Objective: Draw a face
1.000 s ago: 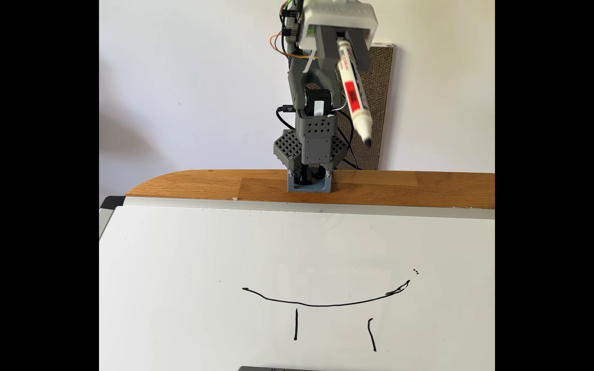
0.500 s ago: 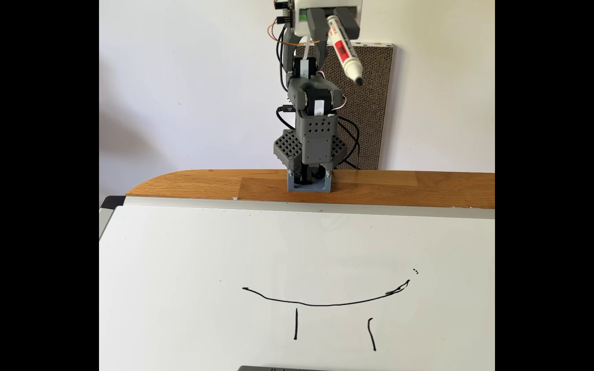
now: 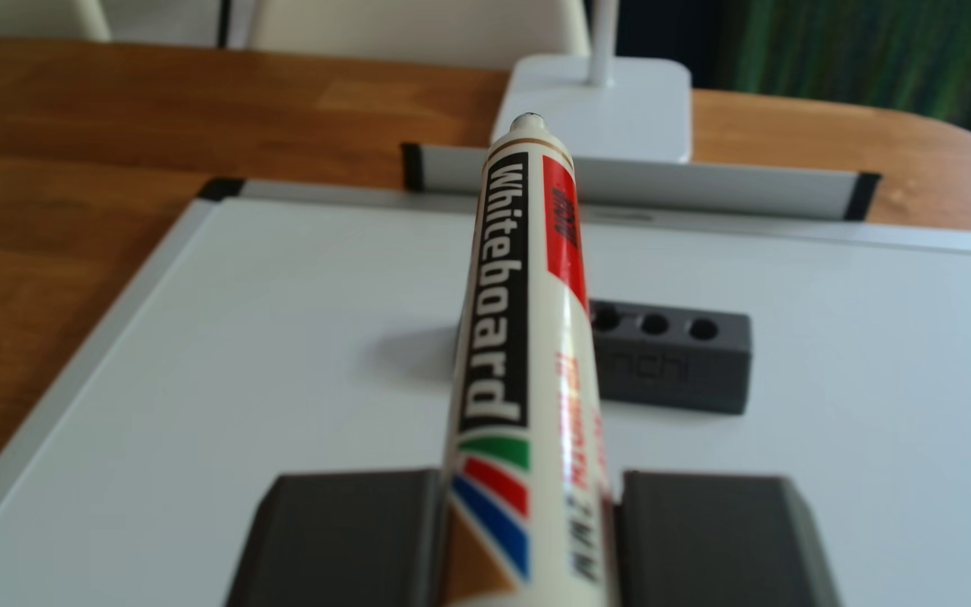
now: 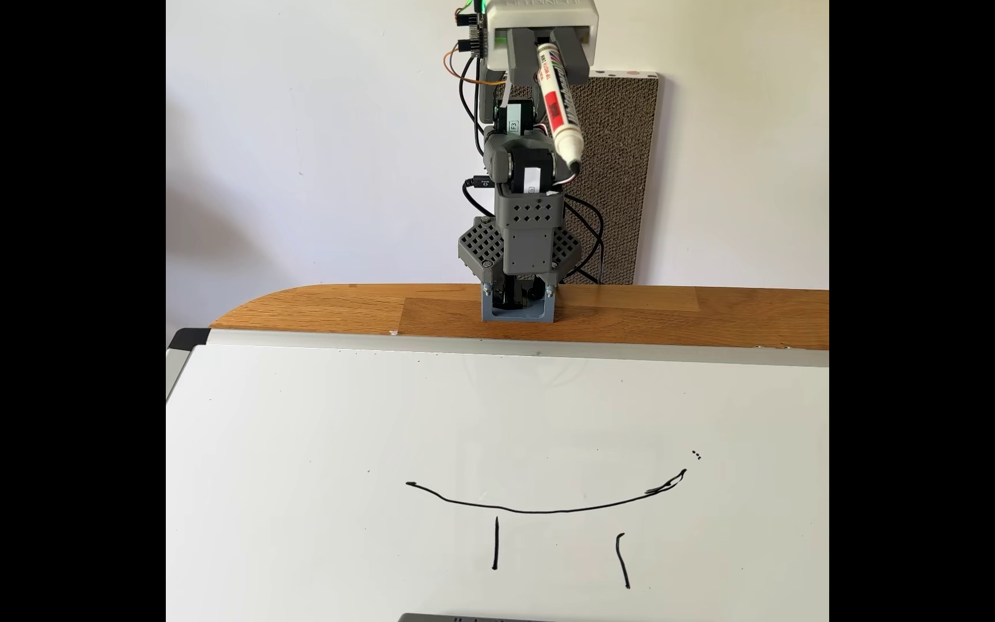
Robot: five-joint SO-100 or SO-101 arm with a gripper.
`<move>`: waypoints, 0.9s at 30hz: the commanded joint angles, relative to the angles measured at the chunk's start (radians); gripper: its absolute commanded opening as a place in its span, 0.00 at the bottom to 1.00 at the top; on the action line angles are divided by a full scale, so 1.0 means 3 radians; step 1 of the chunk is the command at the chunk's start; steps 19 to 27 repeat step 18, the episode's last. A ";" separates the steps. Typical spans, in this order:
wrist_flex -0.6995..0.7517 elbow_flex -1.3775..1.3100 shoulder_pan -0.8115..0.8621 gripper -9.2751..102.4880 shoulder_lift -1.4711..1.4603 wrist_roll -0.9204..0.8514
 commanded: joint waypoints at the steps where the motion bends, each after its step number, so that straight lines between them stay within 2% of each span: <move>1: 0.0000 -0.0107 0.0041 0.08 0.0276 0.0015; 27: 0.0000 -0.0102 0.0041 0.08 0.0276 -0.0010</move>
